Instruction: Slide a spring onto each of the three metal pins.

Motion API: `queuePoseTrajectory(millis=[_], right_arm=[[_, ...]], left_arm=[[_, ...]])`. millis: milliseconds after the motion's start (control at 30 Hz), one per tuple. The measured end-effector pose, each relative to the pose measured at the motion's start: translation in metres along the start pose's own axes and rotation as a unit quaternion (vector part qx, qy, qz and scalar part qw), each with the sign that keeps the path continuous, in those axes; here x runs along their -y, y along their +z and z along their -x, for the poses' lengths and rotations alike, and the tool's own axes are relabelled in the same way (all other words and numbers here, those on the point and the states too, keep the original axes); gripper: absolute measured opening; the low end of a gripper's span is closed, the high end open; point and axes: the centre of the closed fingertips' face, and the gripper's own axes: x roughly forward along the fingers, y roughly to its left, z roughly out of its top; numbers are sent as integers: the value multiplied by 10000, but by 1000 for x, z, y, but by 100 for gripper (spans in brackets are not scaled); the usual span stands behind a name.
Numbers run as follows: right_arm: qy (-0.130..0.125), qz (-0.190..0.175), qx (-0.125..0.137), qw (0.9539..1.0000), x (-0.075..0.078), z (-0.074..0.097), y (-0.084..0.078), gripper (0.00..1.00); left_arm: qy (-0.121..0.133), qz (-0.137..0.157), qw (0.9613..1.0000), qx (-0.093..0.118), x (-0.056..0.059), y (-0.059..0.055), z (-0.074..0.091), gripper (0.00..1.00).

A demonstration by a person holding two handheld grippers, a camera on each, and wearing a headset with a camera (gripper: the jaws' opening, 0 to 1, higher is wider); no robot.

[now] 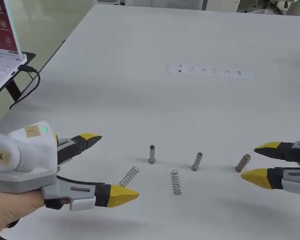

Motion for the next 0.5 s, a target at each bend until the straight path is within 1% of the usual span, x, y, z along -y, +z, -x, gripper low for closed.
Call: queuePoseTrajectory(millis=[233,267,433,500], right_arm=[[40,-22,11,10000,-8,1,-3,40],[65,-55,-10,10000,-10,1,-4,39],[86,-84,-99,9999,-12,-2,-8,39],[93,-93,-89,9999,-13,-3,-7,39]], left_arm=[[-32,-32,10000,-48,1,-1,0,97],[-33,-31,10000,-48,0,-1,1,97],[-51,-51,10000,-64,-2,-1,1,97],[-53,-52,9999,-74,-3,-1,2,97]])
